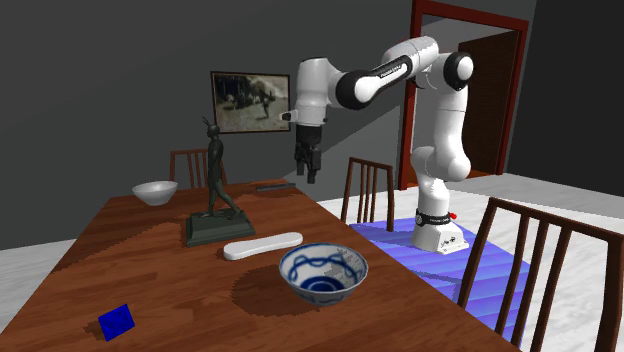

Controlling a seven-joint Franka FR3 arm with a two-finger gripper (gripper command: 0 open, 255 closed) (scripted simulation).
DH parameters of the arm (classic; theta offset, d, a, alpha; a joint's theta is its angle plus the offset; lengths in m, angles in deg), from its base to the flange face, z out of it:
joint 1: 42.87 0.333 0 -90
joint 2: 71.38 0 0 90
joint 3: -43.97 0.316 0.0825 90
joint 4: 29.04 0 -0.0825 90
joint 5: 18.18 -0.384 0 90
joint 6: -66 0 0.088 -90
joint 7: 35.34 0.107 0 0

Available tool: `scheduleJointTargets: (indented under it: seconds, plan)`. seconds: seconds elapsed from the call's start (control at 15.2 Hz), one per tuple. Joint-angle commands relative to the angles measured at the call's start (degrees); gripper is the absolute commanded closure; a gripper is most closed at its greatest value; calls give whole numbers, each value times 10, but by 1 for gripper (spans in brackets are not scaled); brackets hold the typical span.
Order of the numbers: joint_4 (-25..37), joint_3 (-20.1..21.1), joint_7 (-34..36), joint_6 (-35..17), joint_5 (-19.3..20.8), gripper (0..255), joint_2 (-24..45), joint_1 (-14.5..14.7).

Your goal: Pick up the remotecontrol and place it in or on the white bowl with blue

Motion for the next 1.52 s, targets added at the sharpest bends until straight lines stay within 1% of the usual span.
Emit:
scheduleJointTargets:
  seconds: [0.0, 0.46, 0.86, 1.32, 1.45]
  plan:
    - [35, 5, 9, -10, 4, 0, 50, 3]
    - [160, 15, 39, -23, 18, 0, 206, 20]
    - [296, 17, 57, -9, 29, 0, 343, 42]
    - [275, 15, 60, -52, 33, 0, 364, 44]
    - [273, 14, 60, -56, 34, 0, 366, 44]
